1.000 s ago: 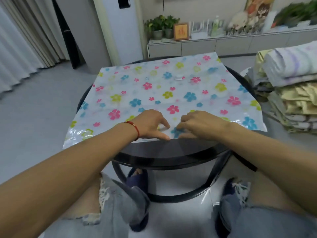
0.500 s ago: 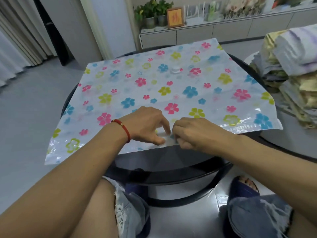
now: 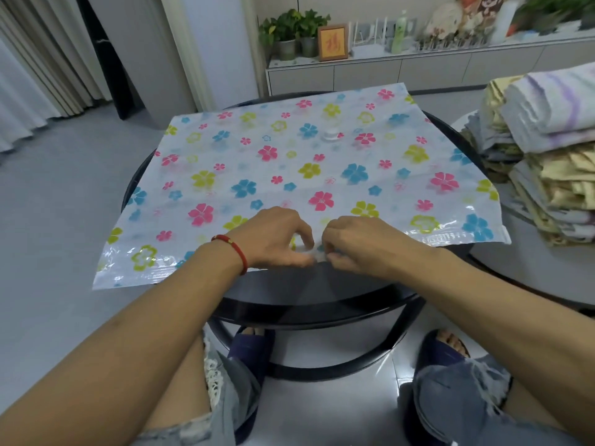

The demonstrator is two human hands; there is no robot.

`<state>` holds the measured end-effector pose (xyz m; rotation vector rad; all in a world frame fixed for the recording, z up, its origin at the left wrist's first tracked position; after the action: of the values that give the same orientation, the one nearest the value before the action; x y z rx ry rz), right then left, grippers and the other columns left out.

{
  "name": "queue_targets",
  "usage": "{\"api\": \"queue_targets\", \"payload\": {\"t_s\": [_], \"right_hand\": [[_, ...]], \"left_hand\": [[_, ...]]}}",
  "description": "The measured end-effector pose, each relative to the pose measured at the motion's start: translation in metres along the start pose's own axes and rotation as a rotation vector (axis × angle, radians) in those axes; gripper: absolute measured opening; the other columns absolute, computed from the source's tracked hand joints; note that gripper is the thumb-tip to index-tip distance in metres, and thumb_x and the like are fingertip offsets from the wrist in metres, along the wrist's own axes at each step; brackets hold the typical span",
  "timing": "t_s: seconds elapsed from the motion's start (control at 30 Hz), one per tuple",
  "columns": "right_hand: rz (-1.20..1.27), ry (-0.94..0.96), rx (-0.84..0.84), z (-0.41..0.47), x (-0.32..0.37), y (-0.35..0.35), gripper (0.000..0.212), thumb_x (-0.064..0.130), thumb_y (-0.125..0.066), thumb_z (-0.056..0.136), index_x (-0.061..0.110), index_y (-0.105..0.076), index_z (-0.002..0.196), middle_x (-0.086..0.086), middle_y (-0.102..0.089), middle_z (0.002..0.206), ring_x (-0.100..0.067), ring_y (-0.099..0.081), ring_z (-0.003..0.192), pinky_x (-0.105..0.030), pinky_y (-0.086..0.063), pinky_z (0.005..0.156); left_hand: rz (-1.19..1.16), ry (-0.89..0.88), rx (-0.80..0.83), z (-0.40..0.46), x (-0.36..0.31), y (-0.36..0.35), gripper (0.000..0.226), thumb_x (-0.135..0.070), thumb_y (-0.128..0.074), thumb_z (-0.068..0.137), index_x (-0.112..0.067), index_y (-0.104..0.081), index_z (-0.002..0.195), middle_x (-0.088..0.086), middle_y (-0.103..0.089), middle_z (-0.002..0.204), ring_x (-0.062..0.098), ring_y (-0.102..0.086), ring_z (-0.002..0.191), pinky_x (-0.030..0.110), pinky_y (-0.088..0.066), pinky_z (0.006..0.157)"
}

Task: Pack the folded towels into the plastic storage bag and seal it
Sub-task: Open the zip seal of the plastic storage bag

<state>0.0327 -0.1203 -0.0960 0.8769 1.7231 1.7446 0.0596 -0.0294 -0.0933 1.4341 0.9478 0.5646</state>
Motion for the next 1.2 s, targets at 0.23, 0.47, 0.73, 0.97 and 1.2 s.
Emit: {"api": "queue_targets", "payload": {"t_s": [0.23,0.47,0.73,0.97,1.2], "right_hand": [[0.210,-0.107,-0.050,-0.002,-0.021,0.018,0.010,0.019,-0.058,0.098,0.011,-0.063,0.094,-0.003,-0.066,0.097,-0.026,-0.062,0.090,-0.042,-0.052,0.084],[0.437,-0.380,-0.451,-0.034,-0.042,0.038,0.027,0.048,-0.064,0.095,0.024,-0.068,0.085,0.011,-0.074,0.079,-0.010,-0.066,0.069,-0.026,-0.053,0.061],[1.508,-0.818,-0.429,-0.034,-0.042,-0.034,0.040,0.048,-0.062,0.100,0.009,-0.070,0.104,-0.010,-0.080,0.093,-0.025,-0.075,0.059,-0.024,-0.047,0.040],[1.481,-0.725,-0.480,-0.030,-0.037,-0.032,0.030,0.039,-0.066,0.100,0.009,-0.069,0.102,0.002,-0.080,0.083,-0.023,-0.075,0.060,-0.025,-0.051,0.045],[1.426,-0.686,-0.478,-0.032,-0.040,-0.028,0.026,0.037,-0.069,0.099,0.011,-0.072,0.096,-0.003,-0.080,0.088,-0.026,-0.078,0.068,-0.026,-0.054,0.050]], "left_hand": [[-0.261,0.068,-0.035,-0.001,0.005,0.003,0.023,-0.043,-0.061,0.093,-0.026,-0.076,0.090,-0.005,-0.074,0.101,0.015,-0.065,0.093,0.034,-0.052,0.087],[-0.088,0.005,-0.145,0.007,-0.005,0.015,0.020,-0.032,-0.058,0.093,-0.023,-0.076,0.090,-0.005,-0.073,0.094,0.013,-0.062,0.084,0.031,-0.051,0.075],[-0.479,0.025,-0.293,0.006,0.000,0.030,0.016,-0.035,-0.065,0.090,-0.023,-0.076,0.089,-0.011,-0.074,0.086,0.003,-0.068,0.081,0.025,-0.056,0.081],[-0.768,0.107,-0.218,0.004,0.016,0.023,0.010,-0.037,-0.075,0.083,-0.029,-0.080,0.088,-0.014,-0.076,0.086,0.002,-0.070,0.085,0.024,-0.055,0.081],[-0.918,0.162,-0.135,0.003,0.022,0.017,0.013,-0.033,-0.079,0.080,-0.025,-0.082,0.090,-0.008,-0.078,0.093,0.011,-0.071,0.097,0.032,-0.054,0.093]]}}
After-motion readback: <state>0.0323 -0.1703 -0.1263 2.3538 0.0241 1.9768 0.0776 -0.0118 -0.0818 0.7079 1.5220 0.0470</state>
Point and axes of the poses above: each hand's wrist, its own z-axis towards the middle knuckle, its own y-axis out of the back of the hand, x = y × z, the point moved 9 cm from there along z, towards the middle knuckle
